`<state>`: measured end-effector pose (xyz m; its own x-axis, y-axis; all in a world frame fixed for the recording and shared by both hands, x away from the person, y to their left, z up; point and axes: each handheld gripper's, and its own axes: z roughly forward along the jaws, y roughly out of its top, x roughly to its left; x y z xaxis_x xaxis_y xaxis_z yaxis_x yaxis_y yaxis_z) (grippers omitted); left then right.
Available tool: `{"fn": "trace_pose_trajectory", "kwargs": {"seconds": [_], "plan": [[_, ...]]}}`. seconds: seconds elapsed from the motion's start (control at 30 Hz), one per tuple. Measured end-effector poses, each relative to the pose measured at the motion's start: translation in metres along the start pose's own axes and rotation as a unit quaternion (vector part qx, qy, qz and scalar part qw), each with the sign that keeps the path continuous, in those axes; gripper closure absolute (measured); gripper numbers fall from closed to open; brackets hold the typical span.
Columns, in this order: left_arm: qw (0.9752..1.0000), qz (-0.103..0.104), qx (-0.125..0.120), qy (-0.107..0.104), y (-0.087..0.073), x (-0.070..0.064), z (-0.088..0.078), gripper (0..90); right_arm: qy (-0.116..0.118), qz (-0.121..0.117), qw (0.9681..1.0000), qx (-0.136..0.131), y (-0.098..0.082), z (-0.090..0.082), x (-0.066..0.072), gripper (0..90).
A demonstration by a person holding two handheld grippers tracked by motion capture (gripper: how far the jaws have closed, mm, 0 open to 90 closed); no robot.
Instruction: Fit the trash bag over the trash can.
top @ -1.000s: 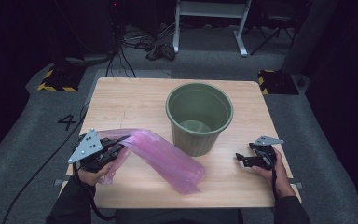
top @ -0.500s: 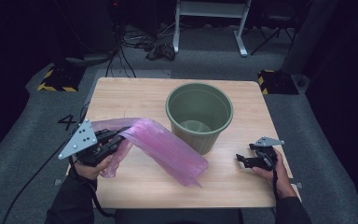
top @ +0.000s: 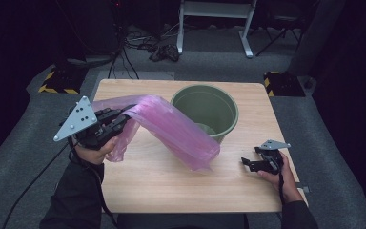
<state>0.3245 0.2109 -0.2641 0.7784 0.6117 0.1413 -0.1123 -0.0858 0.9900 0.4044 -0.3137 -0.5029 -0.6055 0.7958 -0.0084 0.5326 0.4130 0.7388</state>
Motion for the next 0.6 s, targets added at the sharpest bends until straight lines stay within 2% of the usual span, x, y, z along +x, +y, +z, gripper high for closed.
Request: {"fn": "trace_pose_trajectory", "kwargs": {"seconds": [0.1,0.27,0.37,0.47,0.6], "plan": [[1.0000,-0.004,-0.002,0.009,0.005,0.006,0.008,89.7,0.000,-0.002,1.0000,0.000,0.000,0.000,0.000,18.6],[0.9987,-0.015,0.001,0.048,0.007,0.020,0.027,89.7,0.000,-0.001,1.0000,0.000,0.000,0.000,0.000,18.6],[0.9967,-0.025,0.005,0.077,0.006,0.030,0.038,89.7,0.000,-0.001,1.0000,0.000,0.000,0.000,0.000,18.6],[0.9947,-0.041,0.000,0.094,0.008,0.040,0.045,89.7,0.000,-0.001,1.0000,0.000,0.000,0.000,0.000,18.6],[0.9914,-0.052,-0.006,0.120,0.016,0.051,0.051,89.7,0.001,-0.001,1.0000,0.000,0.000,0.000,0.000,18.6]]}}
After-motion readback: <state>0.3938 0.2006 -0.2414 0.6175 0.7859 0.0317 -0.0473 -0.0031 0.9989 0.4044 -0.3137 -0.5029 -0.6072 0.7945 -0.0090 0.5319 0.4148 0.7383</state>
